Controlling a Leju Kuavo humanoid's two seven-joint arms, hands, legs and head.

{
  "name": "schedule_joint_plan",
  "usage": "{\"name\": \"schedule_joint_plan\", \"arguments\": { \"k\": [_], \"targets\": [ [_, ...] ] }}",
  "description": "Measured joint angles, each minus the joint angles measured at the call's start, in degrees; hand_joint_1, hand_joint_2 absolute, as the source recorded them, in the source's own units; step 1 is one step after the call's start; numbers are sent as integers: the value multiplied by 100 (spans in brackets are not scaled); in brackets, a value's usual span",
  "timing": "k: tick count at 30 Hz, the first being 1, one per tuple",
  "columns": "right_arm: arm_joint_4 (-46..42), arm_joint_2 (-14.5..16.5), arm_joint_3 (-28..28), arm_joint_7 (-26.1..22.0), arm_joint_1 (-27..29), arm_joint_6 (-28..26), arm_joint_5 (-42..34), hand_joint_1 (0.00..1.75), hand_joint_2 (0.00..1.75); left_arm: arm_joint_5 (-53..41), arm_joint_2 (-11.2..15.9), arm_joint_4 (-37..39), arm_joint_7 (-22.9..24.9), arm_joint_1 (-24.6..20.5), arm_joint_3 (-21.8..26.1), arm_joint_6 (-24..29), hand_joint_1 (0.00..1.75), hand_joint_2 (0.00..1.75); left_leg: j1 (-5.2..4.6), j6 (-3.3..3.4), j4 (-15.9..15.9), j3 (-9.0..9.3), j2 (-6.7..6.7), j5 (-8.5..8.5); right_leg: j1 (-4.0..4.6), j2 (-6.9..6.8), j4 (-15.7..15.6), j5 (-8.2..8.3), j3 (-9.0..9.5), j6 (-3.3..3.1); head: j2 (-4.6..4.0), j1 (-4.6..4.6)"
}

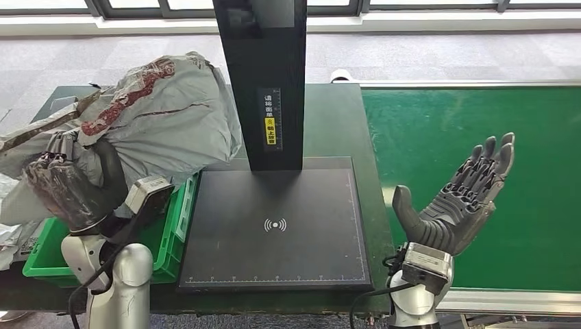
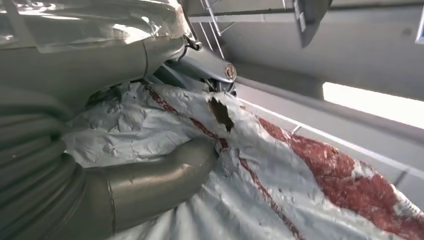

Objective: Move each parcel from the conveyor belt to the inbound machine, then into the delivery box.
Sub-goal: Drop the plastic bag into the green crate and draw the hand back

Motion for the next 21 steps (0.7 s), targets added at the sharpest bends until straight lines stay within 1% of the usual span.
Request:
{"name": "schedule_joint_plan", "arguments": {
  "k": [5, 12, 17, 21],
  "targets": [
    [-2, 0, -13, 1, 3, 0, -67, 0, 175, 52, -72, 1060, -440, -611, 1248, -1, 175, 175, 1, -7, 0, 4, 10, 6, 1, 11, 0, 9, -3, -5, 0, -1],
    [-16, 0, -59, 1, 26, 0, -33, 0, 175, -482, -118, 2542, -573, -1412, 2689, -2, 175, 175, 0, -7, 0, 2, 7, 6, 1, 10, 0, 9, -4, -4, -1, 0],
    [-115, 0, -142, 1, 84, -1, -50, 0, 175, -655, -146, 3284, -660, -1775, 3298, -3, 175, 175, 0, -6, 2, 0, 7, 6, 0, 10, 0, 9, -5, -4, 0, 0],
    [-209, -1, -228, 1, 142, -2, -58, 0, 175, -849, -149, 3638, -592, -1980, 3586, -3, 173, 175, 0, -6, 2, 0, 6, 6, 0, 9, 0, 9, -6, -4, 1, 0]
  ]
}}
